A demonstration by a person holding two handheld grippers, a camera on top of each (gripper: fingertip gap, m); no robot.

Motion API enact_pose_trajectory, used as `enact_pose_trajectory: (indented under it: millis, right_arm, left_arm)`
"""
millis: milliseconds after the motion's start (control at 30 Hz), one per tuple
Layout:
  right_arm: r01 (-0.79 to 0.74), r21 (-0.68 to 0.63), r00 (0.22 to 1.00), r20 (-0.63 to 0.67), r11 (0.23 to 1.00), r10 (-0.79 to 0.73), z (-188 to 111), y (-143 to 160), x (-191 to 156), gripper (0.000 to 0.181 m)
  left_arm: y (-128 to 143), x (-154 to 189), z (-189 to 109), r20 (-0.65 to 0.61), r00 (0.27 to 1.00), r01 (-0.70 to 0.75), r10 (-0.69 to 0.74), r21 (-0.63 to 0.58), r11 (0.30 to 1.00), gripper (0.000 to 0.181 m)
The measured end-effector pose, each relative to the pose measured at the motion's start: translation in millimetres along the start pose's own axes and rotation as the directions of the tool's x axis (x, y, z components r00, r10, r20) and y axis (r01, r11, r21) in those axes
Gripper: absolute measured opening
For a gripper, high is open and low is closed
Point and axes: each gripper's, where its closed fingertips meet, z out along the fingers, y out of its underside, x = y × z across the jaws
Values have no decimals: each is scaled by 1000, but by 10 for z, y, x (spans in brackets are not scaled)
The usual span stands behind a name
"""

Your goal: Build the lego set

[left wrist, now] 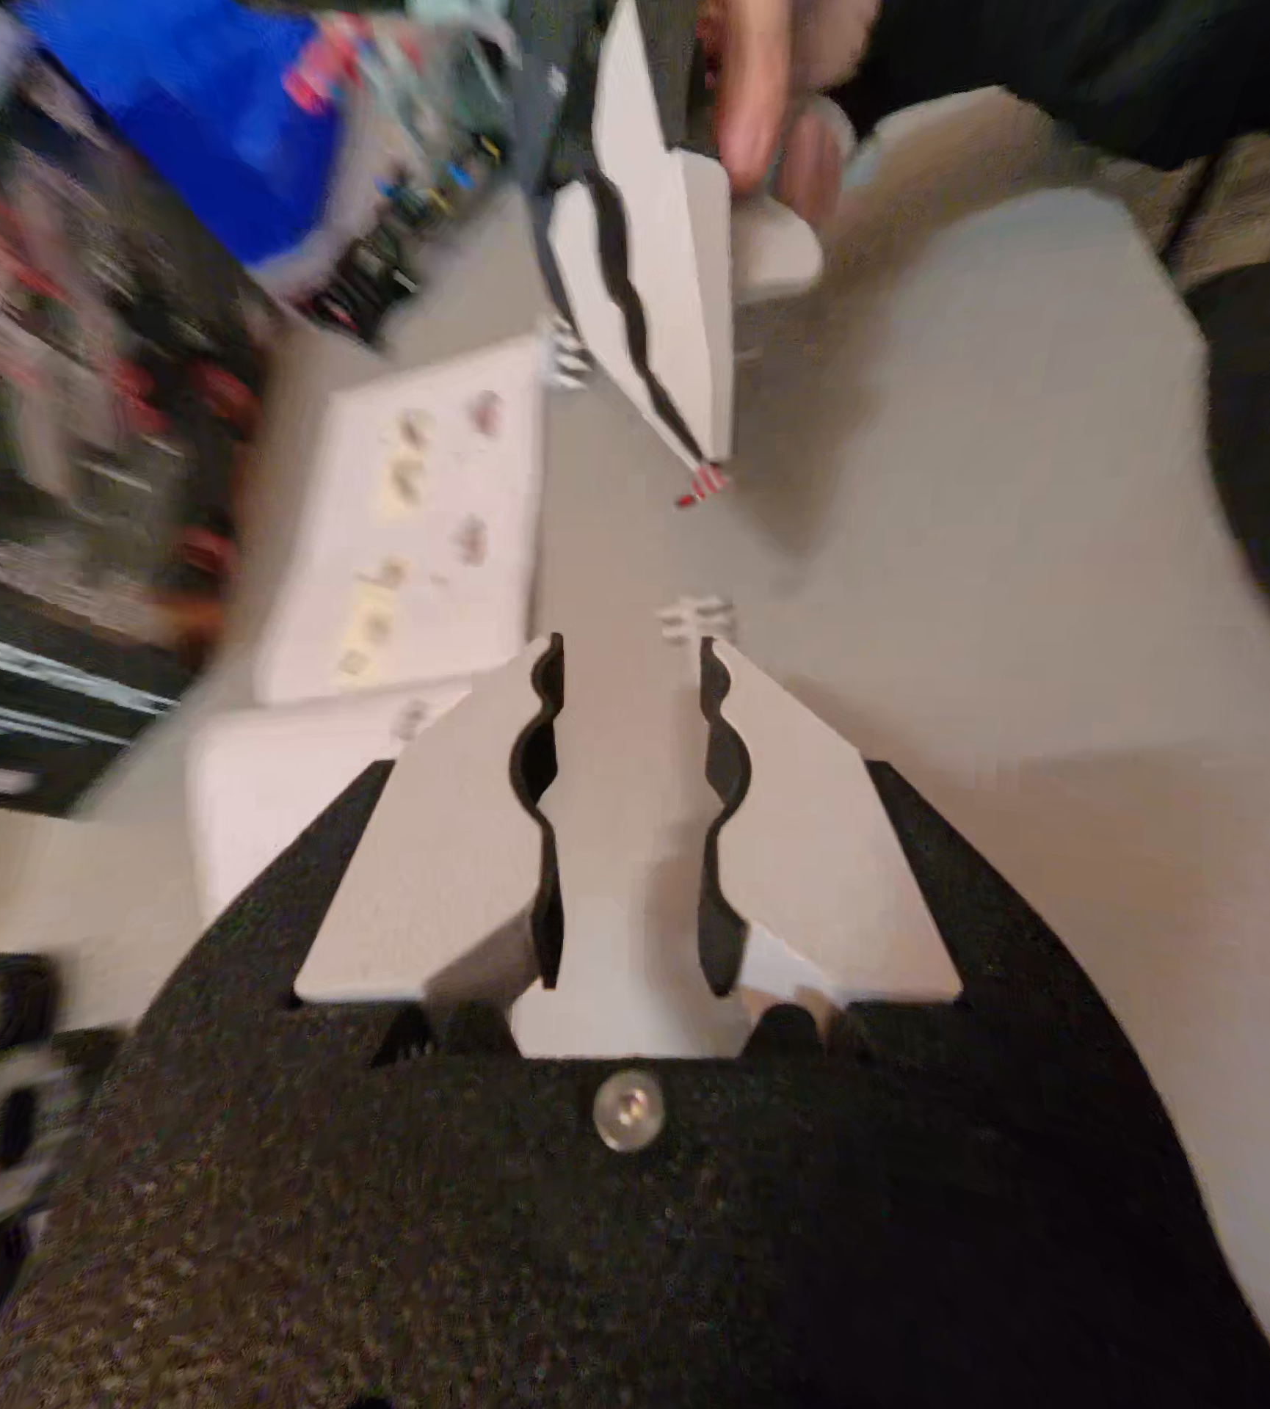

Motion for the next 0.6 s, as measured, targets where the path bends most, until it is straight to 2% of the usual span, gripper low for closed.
enact_pose_trajectory:
  millis: [67,133,233,400,600]
  right_arm:
    - [-22,-57,1000,2,998,22,73,59,112,0]
    - [-33,-112,999,-3,993,33,120,100,206,0]
    - [-21,-194,1000,15,981,24,194,137,254,0]
    - [3,-319,1000,-15,948,-9,254,206,379,0]
    - [15,-427,999,-27,904,-29,267,291,457,0]
  left_arm:
    - [137,149,51,-106,989,106,-107,-14,994,33]
    - [169,201,90,-131,982,134,-134,-8,991,30]
    - [249,222,149,-131,985,107,-111,-40,993,28]
    - [295,223,229,-135,987,89,-89,-9,996,24]
    - [359,249,295,-126,992,11,-15,-30,999,22]
